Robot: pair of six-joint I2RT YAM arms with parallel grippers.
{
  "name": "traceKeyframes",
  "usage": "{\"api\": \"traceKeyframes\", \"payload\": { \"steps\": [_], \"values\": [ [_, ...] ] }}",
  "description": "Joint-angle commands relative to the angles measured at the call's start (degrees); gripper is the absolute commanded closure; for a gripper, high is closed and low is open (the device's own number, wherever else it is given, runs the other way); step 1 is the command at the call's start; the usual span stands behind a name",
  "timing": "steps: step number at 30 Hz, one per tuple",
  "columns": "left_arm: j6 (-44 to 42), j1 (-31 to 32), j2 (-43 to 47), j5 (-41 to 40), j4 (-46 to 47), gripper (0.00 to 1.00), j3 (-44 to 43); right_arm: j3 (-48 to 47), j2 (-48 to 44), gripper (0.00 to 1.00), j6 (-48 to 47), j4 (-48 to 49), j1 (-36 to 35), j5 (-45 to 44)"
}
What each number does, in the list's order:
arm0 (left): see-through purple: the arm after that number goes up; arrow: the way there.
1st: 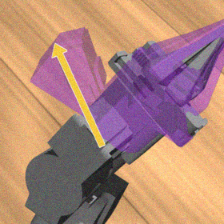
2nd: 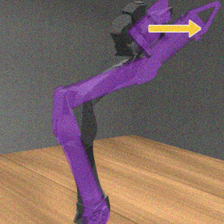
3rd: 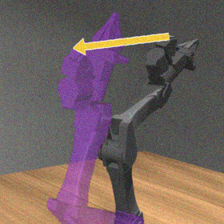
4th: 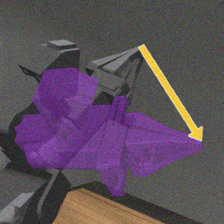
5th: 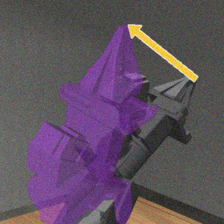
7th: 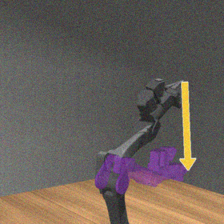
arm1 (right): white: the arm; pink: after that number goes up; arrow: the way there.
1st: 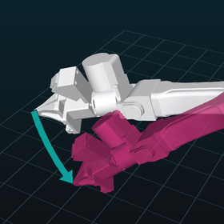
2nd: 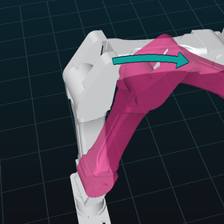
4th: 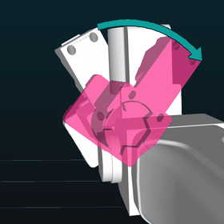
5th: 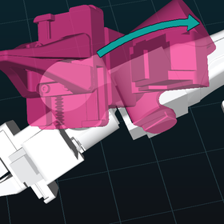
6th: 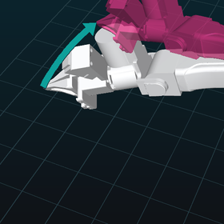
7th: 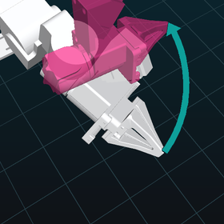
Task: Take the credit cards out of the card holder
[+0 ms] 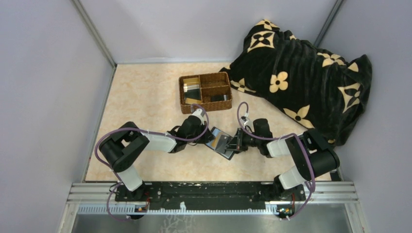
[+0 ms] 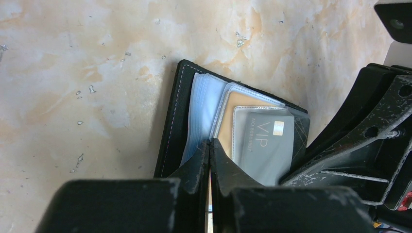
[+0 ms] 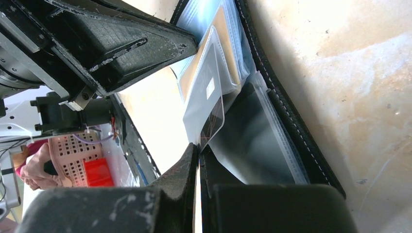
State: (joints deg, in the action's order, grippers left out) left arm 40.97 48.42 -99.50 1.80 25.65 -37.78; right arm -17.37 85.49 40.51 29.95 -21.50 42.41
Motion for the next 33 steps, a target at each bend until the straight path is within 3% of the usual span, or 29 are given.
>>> {"api": "traceKeyframes", "payload": {
  "steps": [1,20,33],
  "values": [
    [-0.9,1.6,-6.6,1.7,-15.1,0.96,3.9,-3.4,1.3,1.00,-2.5,2.3,0.8,-1.8],
    [3.2,3.6,3.4,3.3,-17.5,0.95,8.6,-11.6,9.7,1.00,-2.7,4.5,1.9,-0.9],
    [-1.5,3.3,3.9,-1.3,-21.8,0.95,3.7,-11.9,9.7,1.00,-3.1,2.0,1.9,-0.5]
  ]
}}
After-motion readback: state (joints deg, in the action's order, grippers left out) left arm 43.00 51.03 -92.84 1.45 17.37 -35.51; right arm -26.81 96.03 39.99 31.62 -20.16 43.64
